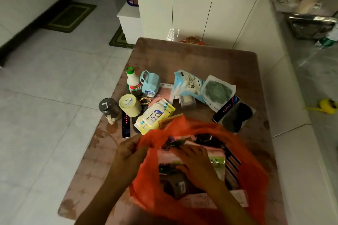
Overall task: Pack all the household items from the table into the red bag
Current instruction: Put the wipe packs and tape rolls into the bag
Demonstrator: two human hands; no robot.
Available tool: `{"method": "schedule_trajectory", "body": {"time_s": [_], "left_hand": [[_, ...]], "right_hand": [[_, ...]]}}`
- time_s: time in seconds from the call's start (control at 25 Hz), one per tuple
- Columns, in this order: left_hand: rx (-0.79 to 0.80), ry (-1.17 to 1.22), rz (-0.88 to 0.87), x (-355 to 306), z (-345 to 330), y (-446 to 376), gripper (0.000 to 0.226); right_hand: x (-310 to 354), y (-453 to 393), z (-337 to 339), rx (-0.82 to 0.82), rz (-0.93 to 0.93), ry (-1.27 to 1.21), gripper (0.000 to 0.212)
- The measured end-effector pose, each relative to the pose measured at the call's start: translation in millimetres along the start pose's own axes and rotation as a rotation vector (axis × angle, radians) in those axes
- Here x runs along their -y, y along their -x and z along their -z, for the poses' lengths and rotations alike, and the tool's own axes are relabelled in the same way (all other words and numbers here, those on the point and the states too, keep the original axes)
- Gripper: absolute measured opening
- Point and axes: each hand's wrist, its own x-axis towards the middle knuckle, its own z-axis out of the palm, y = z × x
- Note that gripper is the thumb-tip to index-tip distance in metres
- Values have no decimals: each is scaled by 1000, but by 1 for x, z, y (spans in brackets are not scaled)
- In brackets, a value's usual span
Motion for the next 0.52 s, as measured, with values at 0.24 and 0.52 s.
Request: {"method": "schedule_trajectory", "body": {"time_s": [0.24,0.52], "left_hand": [[594,61,218,12,31,-4,42],[37,-450,125,54,-7,-127,23]], "right_hand": [[-1,2,3,-69,-8,-230,55],[15,19,20,-542,-368,-463,20]]}}
